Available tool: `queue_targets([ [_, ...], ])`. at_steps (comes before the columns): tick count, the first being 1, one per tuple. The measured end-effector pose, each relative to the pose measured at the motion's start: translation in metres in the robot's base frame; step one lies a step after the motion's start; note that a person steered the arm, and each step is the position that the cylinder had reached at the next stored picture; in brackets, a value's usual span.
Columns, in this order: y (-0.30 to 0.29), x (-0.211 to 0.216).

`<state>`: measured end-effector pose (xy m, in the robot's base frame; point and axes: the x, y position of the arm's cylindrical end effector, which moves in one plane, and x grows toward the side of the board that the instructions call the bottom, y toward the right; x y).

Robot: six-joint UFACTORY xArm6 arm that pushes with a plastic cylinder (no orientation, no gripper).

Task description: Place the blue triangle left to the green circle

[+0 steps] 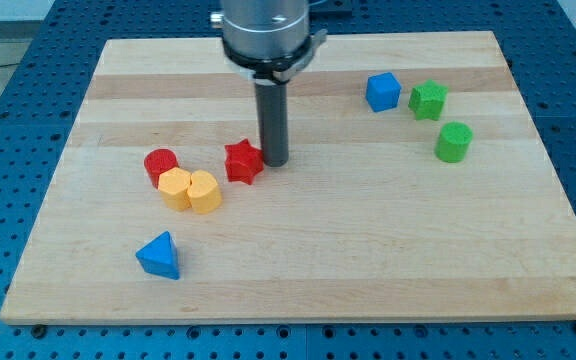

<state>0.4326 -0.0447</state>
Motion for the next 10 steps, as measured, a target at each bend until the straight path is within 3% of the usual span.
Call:
queue_targets([
  [3,-0.046,0.021],
  [4,-0.012,0.021],
  [5,0.087,0.039],
  [6,0.114,0.117],
  [7,0.073,0.180],
  [8,0.031,0.186],
  [10,-0.115,0.185],
])
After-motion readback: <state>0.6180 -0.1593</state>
